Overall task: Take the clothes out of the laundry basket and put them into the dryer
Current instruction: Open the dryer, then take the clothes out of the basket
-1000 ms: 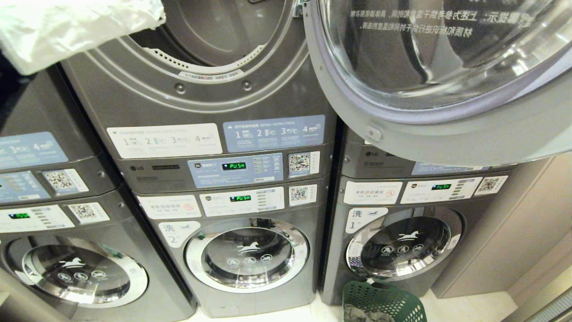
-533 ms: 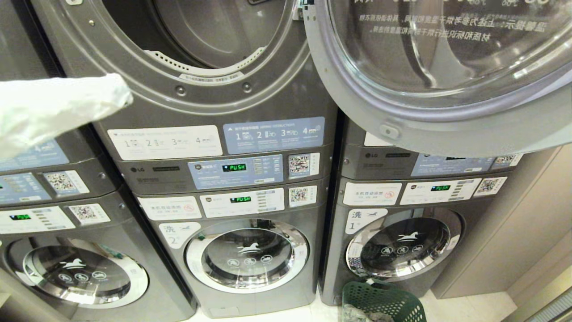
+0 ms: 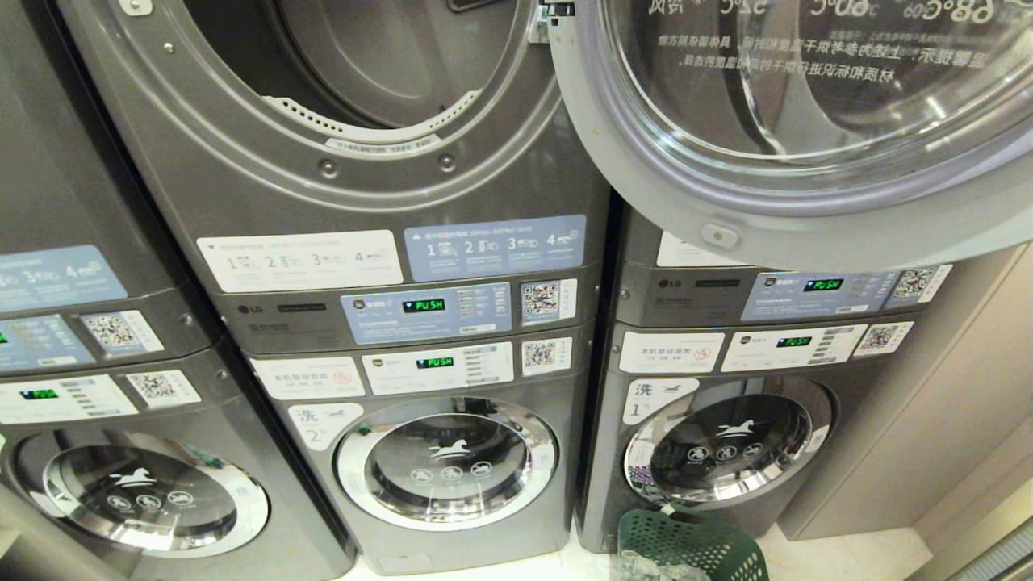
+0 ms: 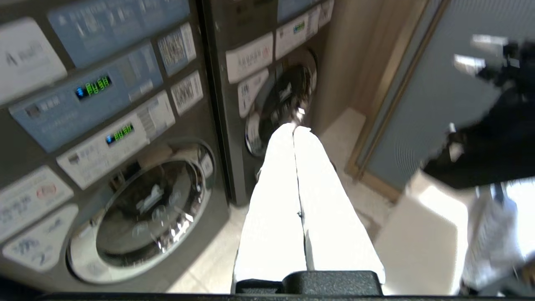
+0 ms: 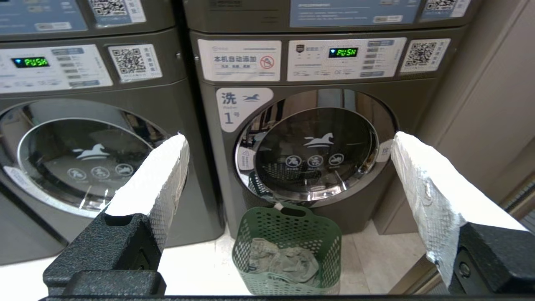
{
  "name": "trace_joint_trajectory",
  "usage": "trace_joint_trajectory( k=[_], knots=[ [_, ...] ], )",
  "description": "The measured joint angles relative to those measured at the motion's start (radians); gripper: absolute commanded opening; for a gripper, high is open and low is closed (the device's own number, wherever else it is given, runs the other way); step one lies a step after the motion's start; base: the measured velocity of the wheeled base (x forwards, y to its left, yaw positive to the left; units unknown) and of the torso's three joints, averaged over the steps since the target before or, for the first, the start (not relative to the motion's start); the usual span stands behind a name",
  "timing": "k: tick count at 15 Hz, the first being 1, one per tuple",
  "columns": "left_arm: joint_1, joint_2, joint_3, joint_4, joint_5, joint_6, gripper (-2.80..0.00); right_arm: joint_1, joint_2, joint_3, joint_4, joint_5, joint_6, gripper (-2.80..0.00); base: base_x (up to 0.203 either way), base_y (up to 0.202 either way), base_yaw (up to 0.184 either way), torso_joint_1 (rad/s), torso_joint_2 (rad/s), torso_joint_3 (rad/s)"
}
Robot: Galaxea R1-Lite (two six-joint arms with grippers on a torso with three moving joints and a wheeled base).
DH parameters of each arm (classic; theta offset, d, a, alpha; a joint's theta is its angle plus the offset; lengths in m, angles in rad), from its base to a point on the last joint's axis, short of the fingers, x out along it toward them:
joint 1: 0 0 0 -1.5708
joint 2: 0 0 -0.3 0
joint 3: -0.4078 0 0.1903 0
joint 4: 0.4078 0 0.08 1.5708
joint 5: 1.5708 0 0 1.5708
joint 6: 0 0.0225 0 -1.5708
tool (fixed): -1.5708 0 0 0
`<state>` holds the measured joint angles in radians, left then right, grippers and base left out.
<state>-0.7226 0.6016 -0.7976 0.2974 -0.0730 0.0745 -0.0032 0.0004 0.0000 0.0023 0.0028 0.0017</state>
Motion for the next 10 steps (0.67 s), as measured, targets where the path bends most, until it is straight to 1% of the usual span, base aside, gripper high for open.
trace_joint_trajectory(
  k=[2, 3, 5, 10],
  knots=[
    [0.0, -0.081, 0.028, 0.122, -0.035, -0.001, -2.8, 0.0, 0.0, 0.0, 0.001, 0.0, 0.0, 0.0, 0.0, 0.0, 0.0, 0.0, 0.0, 0.0],
    [0.0, -0.109, 0.044, 0.147, -0.055, -0.001, -2.8, 0.0, 0.0, 0.0, 0.001, 0.0, 0.0, 0.0, 0.0, 0.0, 0.0, 0.0, 0.0, 0.0],
    [0.0, -0.145, 0.07, 0.15, -0.071, -0.001, -2.8, 0.0, 0.0, 0.0, 0.001, 0.0, 0.0, 0.0, 0.0, 0.0, 0.0, 0.0, 0.0, 0.0],
    [0.003, -0.153, 0.094, 0.151, -0.065, -0.011, -2.8, 0.0, 0.0, 0.0, 0.001, 0.0, 0.0, 0.0, 0.0, 0.0, 0.0, 0.0, 0.0, 0.0]
  ],
)
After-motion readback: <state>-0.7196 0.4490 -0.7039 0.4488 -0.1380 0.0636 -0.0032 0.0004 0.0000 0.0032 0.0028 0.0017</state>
